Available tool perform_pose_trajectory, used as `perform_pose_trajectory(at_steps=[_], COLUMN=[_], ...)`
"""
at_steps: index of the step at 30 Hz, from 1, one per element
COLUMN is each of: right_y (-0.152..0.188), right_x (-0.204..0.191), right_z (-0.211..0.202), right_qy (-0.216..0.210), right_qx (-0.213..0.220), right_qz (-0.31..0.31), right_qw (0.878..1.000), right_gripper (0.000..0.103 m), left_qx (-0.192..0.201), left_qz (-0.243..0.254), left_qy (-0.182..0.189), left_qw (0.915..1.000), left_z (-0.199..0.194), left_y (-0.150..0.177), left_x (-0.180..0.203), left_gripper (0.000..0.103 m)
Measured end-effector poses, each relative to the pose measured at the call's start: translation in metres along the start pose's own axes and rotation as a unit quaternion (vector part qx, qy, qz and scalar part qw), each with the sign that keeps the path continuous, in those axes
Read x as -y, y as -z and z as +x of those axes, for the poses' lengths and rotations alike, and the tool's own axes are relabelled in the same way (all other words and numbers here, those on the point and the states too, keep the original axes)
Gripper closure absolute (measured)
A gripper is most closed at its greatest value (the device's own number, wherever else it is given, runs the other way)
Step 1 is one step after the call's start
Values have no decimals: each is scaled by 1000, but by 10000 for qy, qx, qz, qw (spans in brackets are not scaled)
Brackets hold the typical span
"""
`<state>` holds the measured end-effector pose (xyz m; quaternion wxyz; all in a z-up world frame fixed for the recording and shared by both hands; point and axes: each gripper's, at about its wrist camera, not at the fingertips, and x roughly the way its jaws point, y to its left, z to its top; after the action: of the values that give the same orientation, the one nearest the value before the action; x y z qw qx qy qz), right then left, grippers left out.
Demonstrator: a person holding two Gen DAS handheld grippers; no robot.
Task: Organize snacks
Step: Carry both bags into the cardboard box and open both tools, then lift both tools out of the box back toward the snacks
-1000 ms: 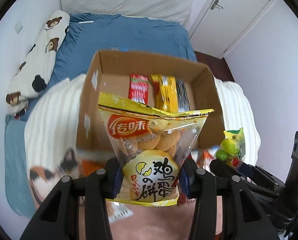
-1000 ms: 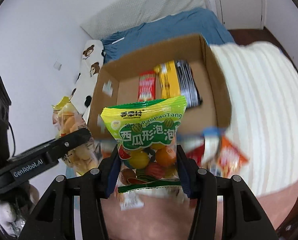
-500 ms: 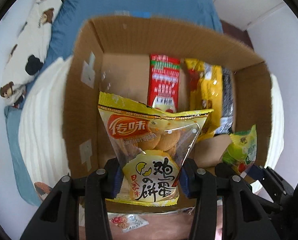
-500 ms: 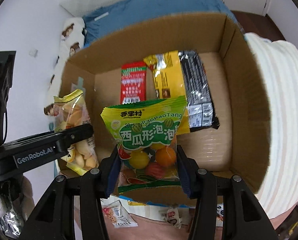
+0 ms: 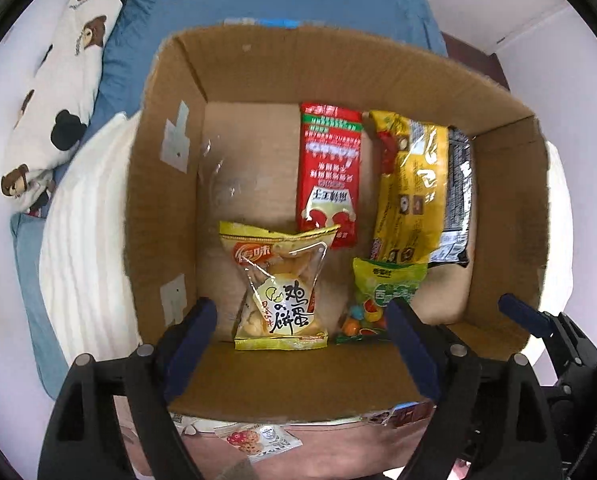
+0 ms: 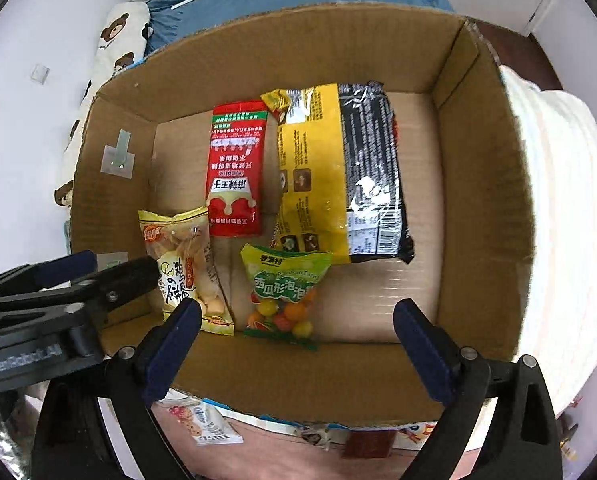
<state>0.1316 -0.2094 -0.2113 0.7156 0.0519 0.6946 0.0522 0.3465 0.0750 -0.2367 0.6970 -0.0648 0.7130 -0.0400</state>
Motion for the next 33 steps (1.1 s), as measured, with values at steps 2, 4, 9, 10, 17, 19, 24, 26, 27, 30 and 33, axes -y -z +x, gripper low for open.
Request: perform_pose_trajectory(at_steps=[2,4,9,10,17,19,24,26,27,30,33], right_y=[1,5,17,21,58,70,116,132,140,165,189], right_x=[-1,-1,-3,-2,-1,-2,-6,-7,-7,-5,5], right_z=[-8,-22,-46,-53,-94,-105,-134,-138,-139,-135,-118], right_qy=[58,117,236,245,114,116,145,113,86,43,-15], right_qx=[132,293,695,800,1311,1485,2127,2205,2220,2214,2049], right_qz=[-39,-83,-144,-129,-96,-119,-184,-183,-189,-172,-41], right_qw=[9999,9995,9972,9964,9913,9888,9768,9752,9748,9750,9788], right_gripper=[4,3,3,3,3,3,3,3,3,3,3], left_qx=[188,516,1156,1284,1860,2032,2377,2493,2512,2484,2319], left_qz=[46,146,272,285,238,160,25,-11,-17,-120,-315], left_qy=[17,-29,-155,-154,-70,1,59,-18,-24,-155,-321], left_qw=[9998,9986,9928,9912,9822,9790,9713,9684,9679,9684,9717], left_z=[-12,-28,-63,-71,-112,-123,-137,-139,-138,-128,-105], left_y=[3,8,26,31,72,88,128,145,151,175,195], left_x=[3,7,15,16,13,10,7,8,8,8,1], left_gripper=[17,17,17,17,17,16,14,14,14,14,14])
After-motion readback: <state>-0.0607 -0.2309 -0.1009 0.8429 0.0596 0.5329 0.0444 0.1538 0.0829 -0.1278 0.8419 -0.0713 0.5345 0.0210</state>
